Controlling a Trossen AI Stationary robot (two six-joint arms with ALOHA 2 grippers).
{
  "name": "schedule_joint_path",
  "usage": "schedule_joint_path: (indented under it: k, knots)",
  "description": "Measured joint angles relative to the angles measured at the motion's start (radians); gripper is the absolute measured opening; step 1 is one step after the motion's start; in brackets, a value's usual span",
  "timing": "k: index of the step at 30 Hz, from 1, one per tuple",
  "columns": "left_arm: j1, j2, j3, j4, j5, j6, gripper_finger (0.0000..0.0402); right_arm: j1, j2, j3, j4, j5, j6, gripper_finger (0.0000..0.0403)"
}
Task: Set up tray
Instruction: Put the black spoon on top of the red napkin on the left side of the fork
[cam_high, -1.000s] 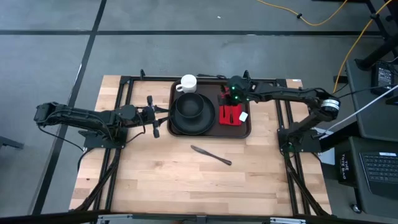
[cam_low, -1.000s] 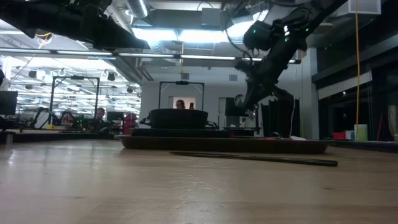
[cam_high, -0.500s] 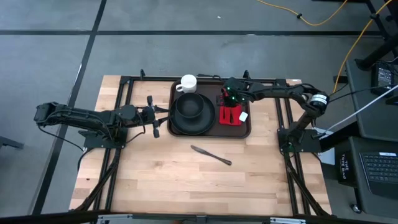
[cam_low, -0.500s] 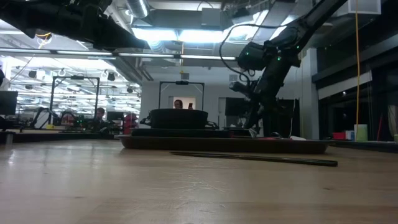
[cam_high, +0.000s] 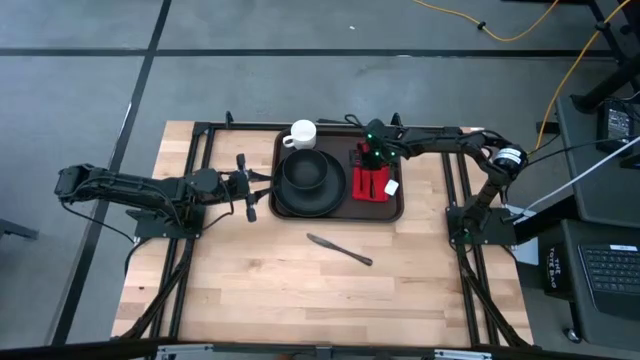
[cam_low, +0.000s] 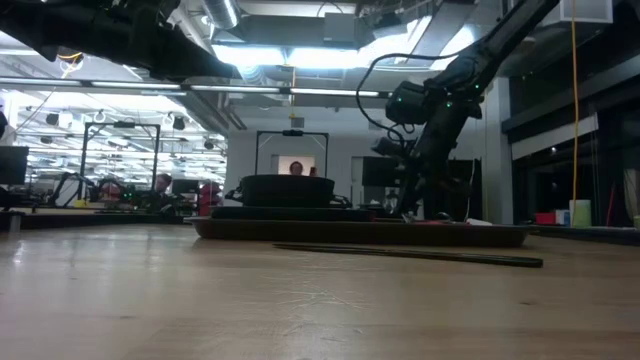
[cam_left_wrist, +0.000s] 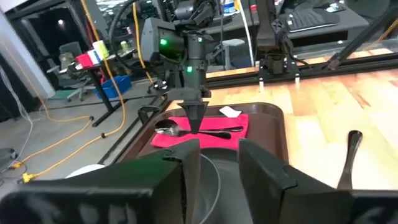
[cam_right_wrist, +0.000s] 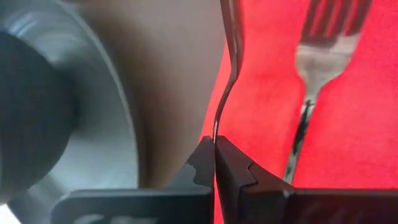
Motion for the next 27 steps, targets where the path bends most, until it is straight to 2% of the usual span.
schedule_joint_path:
  k: [7,13,16,27]
  knots:
    - [0.000,0.000,0.000,0.000,0.000,-0.064,0.0103,-0.030,0.003,0.000,0.000,-0.030,0.048,0.0001]
    - [0.000,0.000,0.000,0.000,0.000,-0.065,0.0101,-0.038,0.038,0.000,0.015,-0.044,0.083,0.0001]
    - [0.000,0.000,0.000,0.000,0.000,-0.065,0.0103,-0.039,0.066,0.000,0.048,-0.084,0.074,0.0001]
    - [0.000,0.000,0.000,0.000,-0.001,-0.065,0.0101,-0.069,0.077,0.000,0.050,-0.115,0.073,0.0001]
